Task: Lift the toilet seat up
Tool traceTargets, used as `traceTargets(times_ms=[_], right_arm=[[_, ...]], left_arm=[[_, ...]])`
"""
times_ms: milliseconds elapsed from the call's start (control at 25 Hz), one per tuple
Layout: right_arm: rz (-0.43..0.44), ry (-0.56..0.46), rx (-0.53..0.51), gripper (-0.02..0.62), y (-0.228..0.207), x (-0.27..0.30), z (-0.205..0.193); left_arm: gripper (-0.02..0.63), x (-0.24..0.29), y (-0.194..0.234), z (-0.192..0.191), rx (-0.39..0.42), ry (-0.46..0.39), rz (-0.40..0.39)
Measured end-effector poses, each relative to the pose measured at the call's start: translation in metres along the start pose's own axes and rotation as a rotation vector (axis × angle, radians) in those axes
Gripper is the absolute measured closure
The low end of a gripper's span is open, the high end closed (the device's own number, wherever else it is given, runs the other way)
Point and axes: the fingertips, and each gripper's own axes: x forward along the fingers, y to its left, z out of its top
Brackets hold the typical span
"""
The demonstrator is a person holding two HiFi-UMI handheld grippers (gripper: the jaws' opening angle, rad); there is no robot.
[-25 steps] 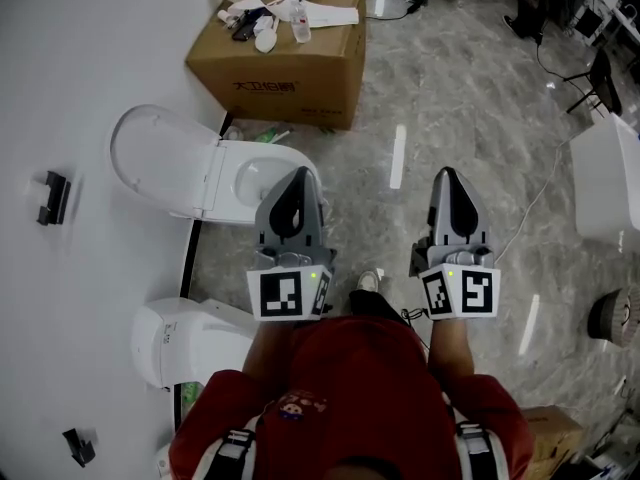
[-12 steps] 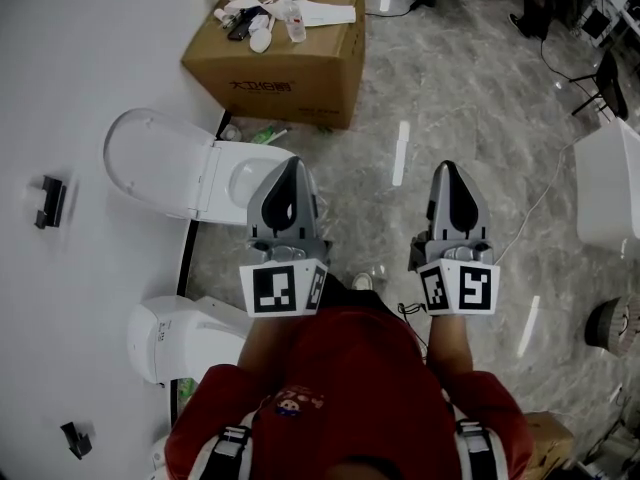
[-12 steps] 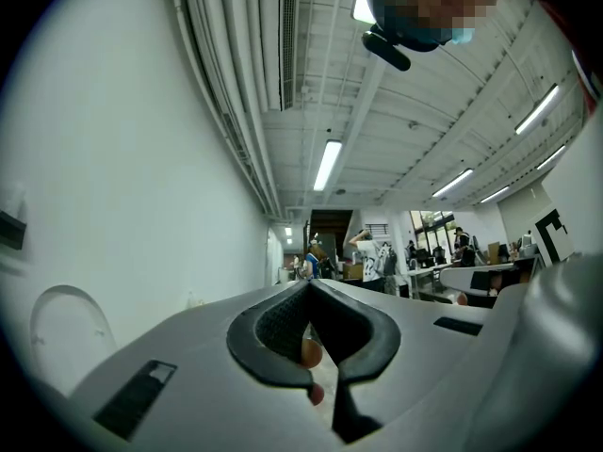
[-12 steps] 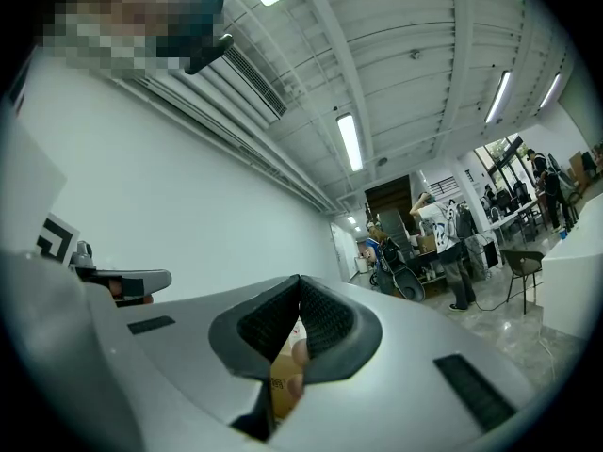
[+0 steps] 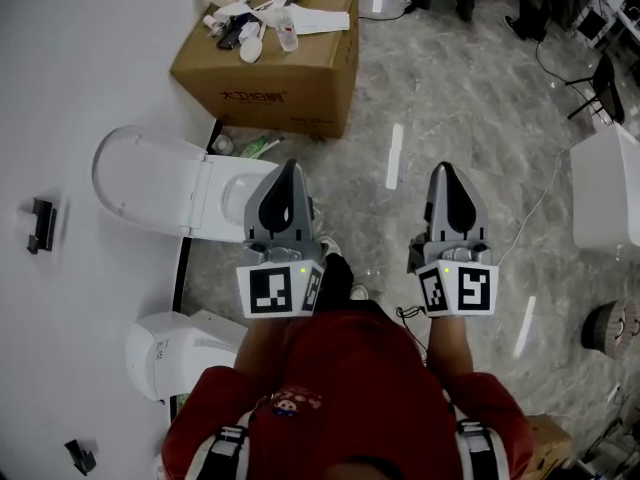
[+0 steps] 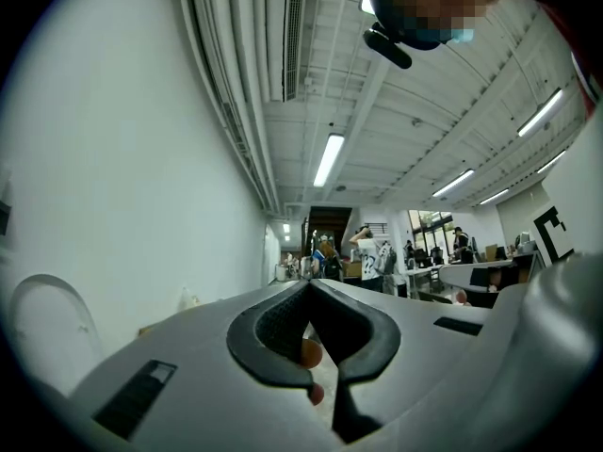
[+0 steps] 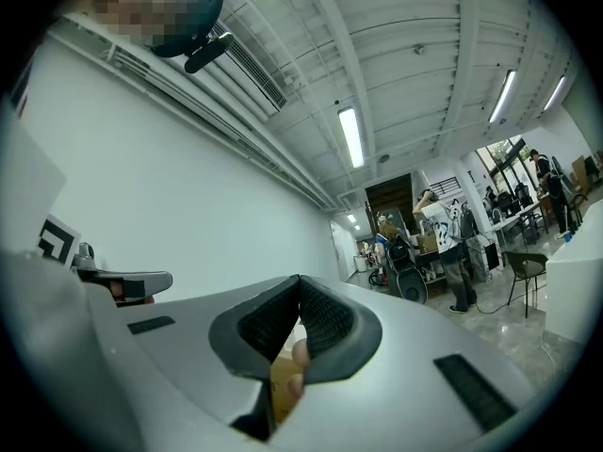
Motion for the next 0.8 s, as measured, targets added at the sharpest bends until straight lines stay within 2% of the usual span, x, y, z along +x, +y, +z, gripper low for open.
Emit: traceTargets(times_ms=[240,480,600,800], right_arm=[[0.014,0.008,-0.017,0.581,0.004,0.046,-0.007],[0.064,0.026,-0.028,0.581,0.026,0.105,-0.017],[0.098,0.018,-0.026,0.581,0.045,0.142,-0.023],[0.168,0.021,-0.037,0.581,0.088,0.203,-0.033]], left_arm=[[0.595,0.038,0.024,-0.005,-0.003,-0.006,0.01],[0.595,0.069,0.071,-0.015,-0.007,0.015,0.054],[0.595,0.085,0.103,-0.018,-0.03,0.016,0.095],[0.595,0.099,0.165,-0.021,-0.023,0.022,0.182]])
